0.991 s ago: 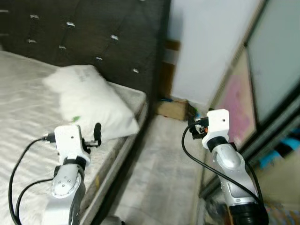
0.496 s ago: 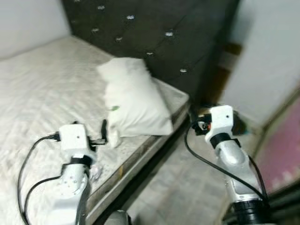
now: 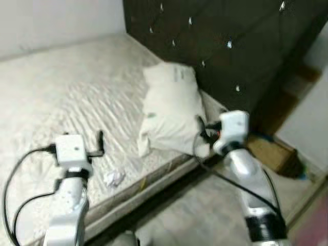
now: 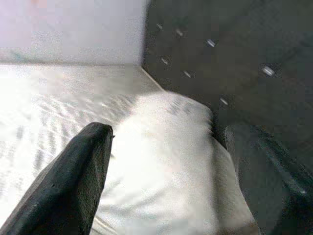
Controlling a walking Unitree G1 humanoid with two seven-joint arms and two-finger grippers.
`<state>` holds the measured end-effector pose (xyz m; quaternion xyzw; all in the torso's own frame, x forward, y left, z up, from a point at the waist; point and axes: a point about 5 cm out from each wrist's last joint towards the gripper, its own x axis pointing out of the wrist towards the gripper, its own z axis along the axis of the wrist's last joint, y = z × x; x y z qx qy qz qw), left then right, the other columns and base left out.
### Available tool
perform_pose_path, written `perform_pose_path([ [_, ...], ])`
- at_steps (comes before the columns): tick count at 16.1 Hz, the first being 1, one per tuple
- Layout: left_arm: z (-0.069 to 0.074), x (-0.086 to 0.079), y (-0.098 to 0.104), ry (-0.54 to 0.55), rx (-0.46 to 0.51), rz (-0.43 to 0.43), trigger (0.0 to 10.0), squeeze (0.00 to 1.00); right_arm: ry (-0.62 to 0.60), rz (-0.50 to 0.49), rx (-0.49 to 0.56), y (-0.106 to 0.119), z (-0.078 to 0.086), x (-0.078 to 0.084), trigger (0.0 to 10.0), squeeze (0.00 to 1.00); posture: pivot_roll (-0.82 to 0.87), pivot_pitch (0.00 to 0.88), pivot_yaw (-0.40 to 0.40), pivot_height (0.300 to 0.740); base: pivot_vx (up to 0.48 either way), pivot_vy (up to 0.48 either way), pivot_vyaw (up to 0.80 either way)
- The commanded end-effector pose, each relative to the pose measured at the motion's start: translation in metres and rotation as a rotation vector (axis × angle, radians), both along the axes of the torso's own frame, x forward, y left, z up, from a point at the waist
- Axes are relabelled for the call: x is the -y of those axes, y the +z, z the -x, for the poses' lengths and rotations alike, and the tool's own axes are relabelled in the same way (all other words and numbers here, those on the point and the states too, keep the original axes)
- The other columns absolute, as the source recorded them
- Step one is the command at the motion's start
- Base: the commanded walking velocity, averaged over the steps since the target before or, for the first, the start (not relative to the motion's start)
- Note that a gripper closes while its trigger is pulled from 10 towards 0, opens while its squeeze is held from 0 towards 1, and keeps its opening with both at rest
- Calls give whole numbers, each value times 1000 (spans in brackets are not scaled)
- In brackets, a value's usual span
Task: Clean up the room
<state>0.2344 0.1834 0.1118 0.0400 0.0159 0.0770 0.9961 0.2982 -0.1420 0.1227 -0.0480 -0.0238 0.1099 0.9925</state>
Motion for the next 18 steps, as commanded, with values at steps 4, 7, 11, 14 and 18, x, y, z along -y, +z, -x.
perform_pose_path([
  [4, -1, 8, 0, -28, -3, 22, 10000, 0, -27, 9, -3, 0, -1, 10, 10000, 0, 72, 0, -43, 740, 0, 0, 800],
  [7, -1, 8, -1, -24, -3, 18, 10000, 0, -28, 4, -1, -1, -1, 9, 10000, 0, 74, 0, -42, 740, 0, 0, 800],
  [11, -1, 6, 0, -33, 5, 1, 10000, 0, -36, 1, -3, -3, 0, 8, 10000, 0, 73, 0, -36, 740, 0, 0, 800],
  [14, 1, 5, -2, -20, -4, 13, 10000, 0, -41, -6, -17, -7, 3, 9, 10000, 0, 73, 0, -37, 740, 0, 0, 800],
  [18, 0, 8, -2, -62, 3, 46, 10000, 0, -38, -27, -18, -7, 2, 8, 10000, 0, 70, 0, -40, 740, 0, 0, 369],
])
